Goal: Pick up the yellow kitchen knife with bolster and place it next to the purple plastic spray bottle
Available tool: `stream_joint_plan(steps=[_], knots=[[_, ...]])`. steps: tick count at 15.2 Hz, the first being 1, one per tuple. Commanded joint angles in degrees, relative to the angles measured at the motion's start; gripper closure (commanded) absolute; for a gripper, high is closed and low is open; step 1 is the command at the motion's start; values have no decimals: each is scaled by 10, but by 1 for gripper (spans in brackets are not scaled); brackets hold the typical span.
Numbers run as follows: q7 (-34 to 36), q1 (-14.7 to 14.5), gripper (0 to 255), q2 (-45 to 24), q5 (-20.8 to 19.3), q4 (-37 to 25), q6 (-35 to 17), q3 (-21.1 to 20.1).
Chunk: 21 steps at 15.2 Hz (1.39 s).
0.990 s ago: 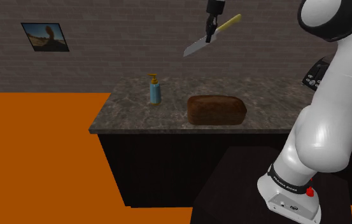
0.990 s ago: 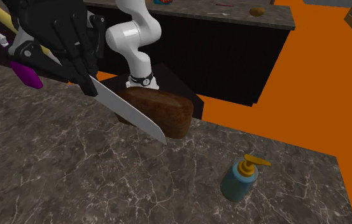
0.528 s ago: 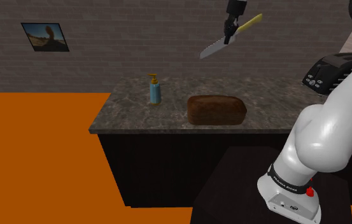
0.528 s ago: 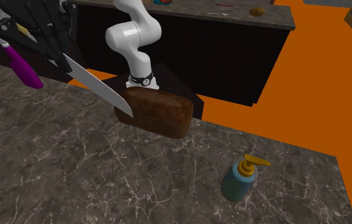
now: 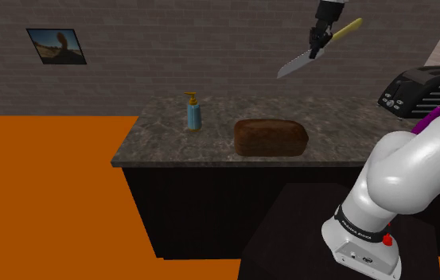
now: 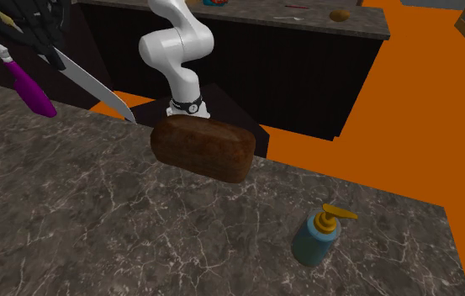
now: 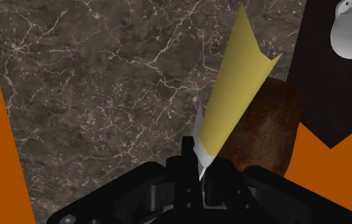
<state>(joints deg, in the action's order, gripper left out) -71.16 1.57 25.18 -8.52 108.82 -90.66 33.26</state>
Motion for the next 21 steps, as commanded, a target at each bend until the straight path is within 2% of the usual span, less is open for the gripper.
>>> stream_joint_plan(steps=[1, 10, 19, 21], knots=[[-8, 11, 255, 28, -14, 14, 11, 0], [-75, 72, 255, 143, -81, 63, 62, 24], [-177, 126, 255, 222, -151, 57, 123, 73], [-175, 130, 255, 229, -155, 76, 111, 76]])
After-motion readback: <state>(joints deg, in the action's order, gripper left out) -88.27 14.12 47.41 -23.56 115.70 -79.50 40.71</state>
